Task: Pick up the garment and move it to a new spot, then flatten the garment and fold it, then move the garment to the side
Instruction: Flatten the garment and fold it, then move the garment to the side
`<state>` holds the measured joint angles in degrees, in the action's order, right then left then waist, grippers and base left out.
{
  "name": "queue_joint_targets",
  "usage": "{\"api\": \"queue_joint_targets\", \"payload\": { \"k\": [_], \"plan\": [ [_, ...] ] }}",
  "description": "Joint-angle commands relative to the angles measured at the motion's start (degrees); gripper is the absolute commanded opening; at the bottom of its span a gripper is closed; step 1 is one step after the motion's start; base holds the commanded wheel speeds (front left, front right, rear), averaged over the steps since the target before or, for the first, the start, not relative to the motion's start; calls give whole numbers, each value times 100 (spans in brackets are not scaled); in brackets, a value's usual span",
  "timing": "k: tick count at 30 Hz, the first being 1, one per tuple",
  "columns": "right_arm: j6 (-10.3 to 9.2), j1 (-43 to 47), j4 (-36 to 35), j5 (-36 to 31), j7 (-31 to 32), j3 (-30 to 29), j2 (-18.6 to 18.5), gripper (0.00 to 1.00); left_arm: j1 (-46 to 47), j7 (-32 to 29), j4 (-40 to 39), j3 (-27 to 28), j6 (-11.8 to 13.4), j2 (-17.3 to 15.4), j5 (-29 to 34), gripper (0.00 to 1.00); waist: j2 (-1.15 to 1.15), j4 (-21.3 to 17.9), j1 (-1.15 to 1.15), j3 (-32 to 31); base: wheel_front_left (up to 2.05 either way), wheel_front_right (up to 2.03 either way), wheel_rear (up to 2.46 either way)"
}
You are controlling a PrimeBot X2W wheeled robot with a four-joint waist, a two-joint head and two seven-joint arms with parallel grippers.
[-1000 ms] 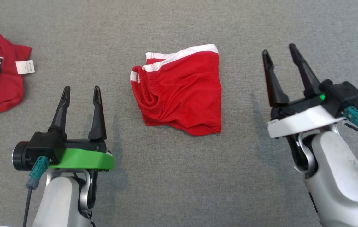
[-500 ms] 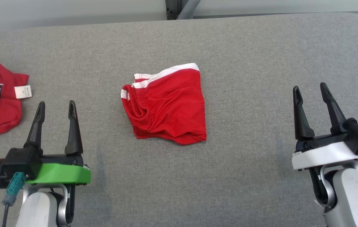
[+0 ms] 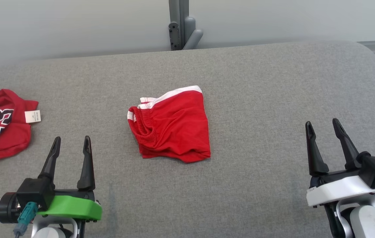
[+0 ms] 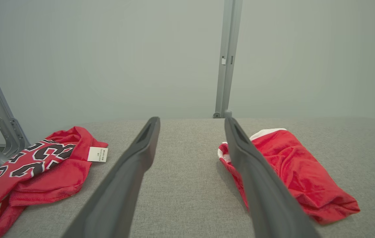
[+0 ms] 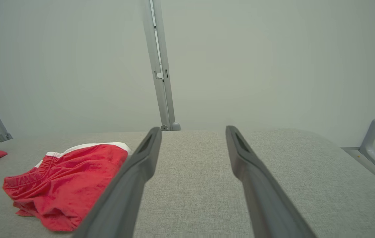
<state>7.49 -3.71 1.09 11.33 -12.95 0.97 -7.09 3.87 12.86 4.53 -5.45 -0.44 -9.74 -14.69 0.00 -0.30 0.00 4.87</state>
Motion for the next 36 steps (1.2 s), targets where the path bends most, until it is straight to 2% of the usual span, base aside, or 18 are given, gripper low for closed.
{"api": "queue_joint_targets", "payload": {
  "k": [1,11,36],
  "plan": [
    [0,134,-54,78,55,-18,9,100,-126,-38,-29,-6,31,-21,-46,100,0,-12,0,-168,0,0,0],
    [0,408,-102,200,296,4,38,100,-334,-197,-143,-70,58,-77,-96,100,0,9,0,-391,0,0,0],
    [0,355,-120,114,341,-135,69,100,-238,-249,-235,-209,141,-116,-173,100,0,52,0,-275,0,0,0]
  ]
}}
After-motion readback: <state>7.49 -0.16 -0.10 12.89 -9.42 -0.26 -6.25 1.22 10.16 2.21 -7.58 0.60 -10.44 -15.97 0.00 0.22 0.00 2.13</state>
